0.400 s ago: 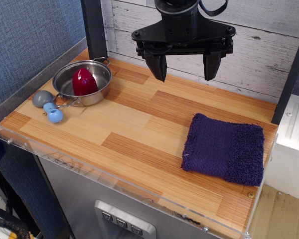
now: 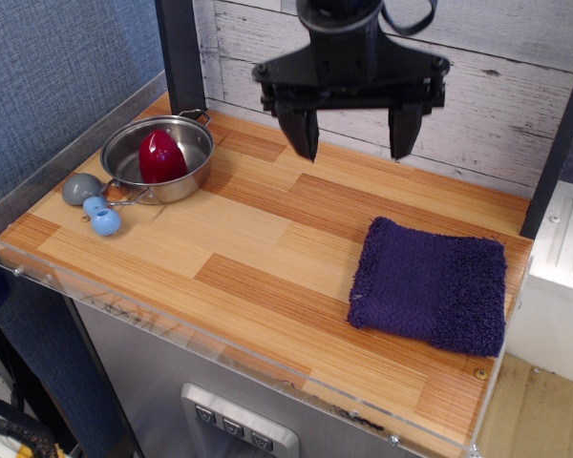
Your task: Put the food item onto the purple cloth
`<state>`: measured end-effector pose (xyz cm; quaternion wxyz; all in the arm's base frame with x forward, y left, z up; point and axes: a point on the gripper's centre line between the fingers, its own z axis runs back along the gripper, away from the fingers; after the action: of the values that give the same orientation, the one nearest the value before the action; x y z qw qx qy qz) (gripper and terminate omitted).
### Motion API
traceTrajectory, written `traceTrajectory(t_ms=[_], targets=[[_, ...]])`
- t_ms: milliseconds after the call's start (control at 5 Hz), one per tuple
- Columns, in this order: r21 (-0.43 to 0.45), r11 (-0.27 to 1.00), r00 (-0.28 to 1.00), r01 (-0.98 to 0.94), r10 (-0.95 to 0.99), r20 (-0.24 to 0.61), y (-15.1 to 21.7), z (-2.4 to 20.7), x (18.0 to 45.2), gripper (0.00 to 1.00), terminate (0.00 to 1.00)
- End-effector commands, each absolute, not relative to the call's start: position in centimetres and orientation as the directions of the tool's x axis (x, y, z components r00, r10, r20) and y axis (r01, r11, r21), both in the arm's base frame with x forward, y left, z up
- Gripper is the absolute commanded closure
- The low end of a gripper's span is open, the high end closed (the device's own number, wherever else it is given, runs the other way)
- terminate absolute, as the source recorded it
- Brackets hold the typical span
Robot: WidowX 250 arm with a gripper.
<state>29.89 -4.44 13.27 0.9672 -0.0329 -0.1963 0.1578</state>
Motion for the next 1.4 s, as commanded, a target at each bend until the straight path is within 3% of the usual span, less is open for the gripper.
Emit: traceTrajectory(t_ms=[0, 400, 600, 800, 1200], targets=[[-0.121, 0.899, 0.801, -0.420, 0.430, 0.415, 4.2, 15.1, 32.7, 0.00, 0.00], [-0.148, 0.801, 0.720, -0.580, 0.589, 0.368, 10.7, 13.4, 32.8, 0.00, 0.00], [-0.118, 0.749, 0.679, -0.652, 0.645, 0.350, 13.2, 11.9, 32.0, 0.00, 0.00], [-0.154, 0.690, 0.620, -0.707, 0.711, 0.332, 14.7, 10.8, 31.7, 0.00, 0.00], [-0.134, 0.648, 0.577, -0.750, 0.740, 0.346, 16.3, 9.1, 32.4, 0.00, 0.00]])
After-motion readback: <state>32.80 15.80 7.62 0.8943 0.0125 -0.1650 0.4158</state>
